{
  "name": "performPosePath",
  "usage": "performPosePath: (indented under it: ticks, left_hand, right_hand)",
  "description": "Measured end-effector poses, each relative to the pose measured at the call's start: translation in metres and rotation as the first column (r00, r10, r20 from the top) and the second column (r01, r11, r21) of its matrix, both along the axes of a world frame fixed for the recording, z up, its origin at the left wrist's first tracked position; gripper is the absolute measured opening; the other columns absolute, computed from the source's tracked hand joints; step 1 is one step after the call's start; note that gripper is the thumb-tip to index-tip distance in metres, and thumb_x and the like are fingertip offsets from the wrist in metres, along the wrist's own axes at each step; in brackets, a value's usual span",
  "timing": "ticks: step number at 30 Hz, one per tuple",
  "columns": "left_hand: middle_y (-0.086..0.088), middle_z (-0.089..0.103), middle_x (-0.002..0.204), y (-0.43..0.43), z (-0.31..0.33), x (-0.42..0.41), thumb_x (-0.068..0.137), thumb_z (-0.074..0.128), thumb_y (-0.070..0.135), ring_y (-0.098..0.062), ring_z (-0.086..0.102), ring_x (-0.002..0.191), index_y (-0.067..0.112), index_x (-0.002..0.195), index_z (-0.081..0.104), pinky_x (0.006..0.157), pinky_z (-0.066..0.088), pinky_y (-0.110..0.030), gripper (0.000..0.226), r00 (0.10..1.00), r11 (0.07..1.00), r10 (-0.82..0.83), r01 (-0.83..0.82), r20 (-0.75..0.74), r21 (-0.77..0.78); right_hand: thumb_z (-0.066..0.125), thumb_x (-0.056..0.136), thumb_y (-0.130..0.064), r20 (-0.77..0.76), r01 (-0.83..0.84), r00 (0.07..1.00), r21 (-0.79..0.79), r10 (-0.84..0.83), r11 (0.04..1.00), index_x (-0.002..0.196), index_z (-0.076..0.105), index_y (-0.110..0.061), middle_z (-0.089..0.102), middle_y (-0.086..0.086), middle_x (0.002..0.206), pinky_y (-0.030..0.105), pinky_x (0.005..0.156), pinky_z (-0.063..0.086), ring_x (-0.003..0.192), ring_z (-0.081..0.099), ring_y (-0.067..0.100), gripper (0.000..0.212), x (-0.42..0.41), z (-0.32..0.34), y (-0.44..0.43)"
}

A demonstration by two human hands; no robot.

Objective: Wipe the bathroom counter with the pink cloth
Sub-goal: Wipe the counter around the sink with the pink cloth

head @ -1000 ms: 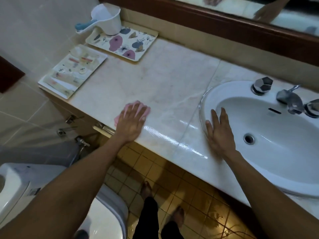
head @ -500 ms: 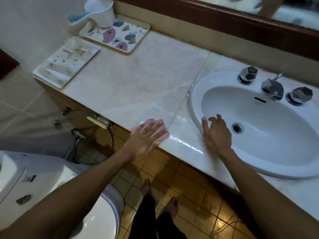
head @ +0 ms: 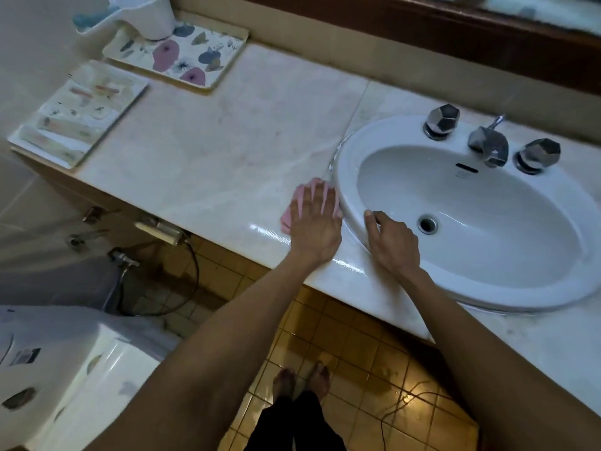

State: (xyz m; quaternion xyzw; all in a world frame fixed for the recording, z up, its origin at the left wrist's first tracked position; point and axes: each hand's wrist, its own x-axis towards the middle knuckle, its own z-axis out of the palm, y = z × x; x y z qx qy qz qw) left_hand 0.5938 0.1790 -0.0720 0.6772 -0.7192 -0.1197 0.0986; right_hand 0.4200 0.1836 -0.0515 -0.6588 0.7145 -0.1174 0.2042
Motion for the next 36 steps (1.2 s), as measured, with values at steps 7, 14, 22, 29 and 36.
performPosePath:
  ticks: [7, 14, 22, 29, 36]
  left_hand:
    - [0.002, 0.003, 0.175, 0.034, 0.002, 0.076, 0.113, 0.020, 0.041, -0.019, -0.007, 0.162, 0.037, 0.166, 0.013, 0.131, -0.003, -0.048, 0.053, 0.847, 0.852, -0.522, 0.522, 0.100, 0.025]
    - [-0.002, 0.014, 0.174, -0.008, -0.008, 0.068, 0.108, 0.016, 0.044, -0.028, 0.006, 0.162, 0.030, 0.165, 0.020, 0.128, 0.010, -0.058, 0.059, 0.997, 0.997, -0.064, 0.062, 0.053, 0.042]
    - [-0.007, 0.006, 0.175, 0.074, -0.011, -0.012, 0.111, 0.023, 0.042, -0.034, -0.001, 0.162, 0.029, 0.166, 0.010, 0.129, 0.006, -0.059, 0.058, 0.991, 0.992, -0.123, 0.122, -0.048, -0.013]
    - [-0.014, 0.002, 0.173, 0.135, -0.008, -0.072, 0.112, 0.027, 0.036, -0.036, -0.007, 0.161, 0.019, 0.166, 0.012, 0.128, 0.003, -0.061, 0.059, 0.927, 0.929, -0.370, 0.367, -0.061, -0.051]
    - [-0.015, -0.007, 0.174, 0.187, -0.005, -0.161, 0.109, 0.019, 0.043, -0.035, -0.019, 0.159, 0.015, 0.167, 0.008, 0.128, -0.007, -0.058, 0.065, 0.877, 0.876, -0.470, 0.477, -0.098, 0.075]
  right_hand:
    - [0.023, 0.104, -0.052, 0.013, 0.035, 0.999, 0.004, -0.035, 0.999, 0.116, 0.063, -0.021, 0.067, 0.006, 0.082, 0.036, 0.075, 0.035, 0.081, 0.058, 0.030, 0.052, 0.001, 0.002, 0.000]
    - [0.022, 0.103, -0.054, 0.025, 0.003, 1.000, 0.060, -0.004, 0.998, 0.121, 0.061, -0.026, 0.070, 0.008, 0.092, 0.038, 0.078, 0.040, 0.092, 0.061, 0.034, 0.052, -0.014, 0.000, 0.009]
    - [0.021, 0.103, -0.052, -0.061, 0.014, 0.998, 0.053, -0.011, 0.998, 0.099, 0.064, -0.019, 0.070, 0.004, 0.091, 0.035, 0.074, 0.037, 0.085, 0.063, 0.031, 0.055, -0.069, 0.009, 0.063]
    - [0.036, 0.104, -0.037, -0.093, 0.024, 0.995, -0.095, -0.033, 0.995, 0.102, 0.066, -0.017, 0.069, 0.004, 0.098, 0.042, 0.089, 0.042, 0.094, 0.061, 0.027, 0.036, -0.125, 0.016, 0.113]
    - [0.037, 0.102, -0.033, -0.087, 0.066, 0.993, -0.129, -0.077, 0.990, 0.135, 0.056, -0.011, 0.057, 0.009, 0.140, 0.046, 0.109, 0.039, 0.133, 0.048, 0.031, 0.044, -0.191, 0.019, 0.152]
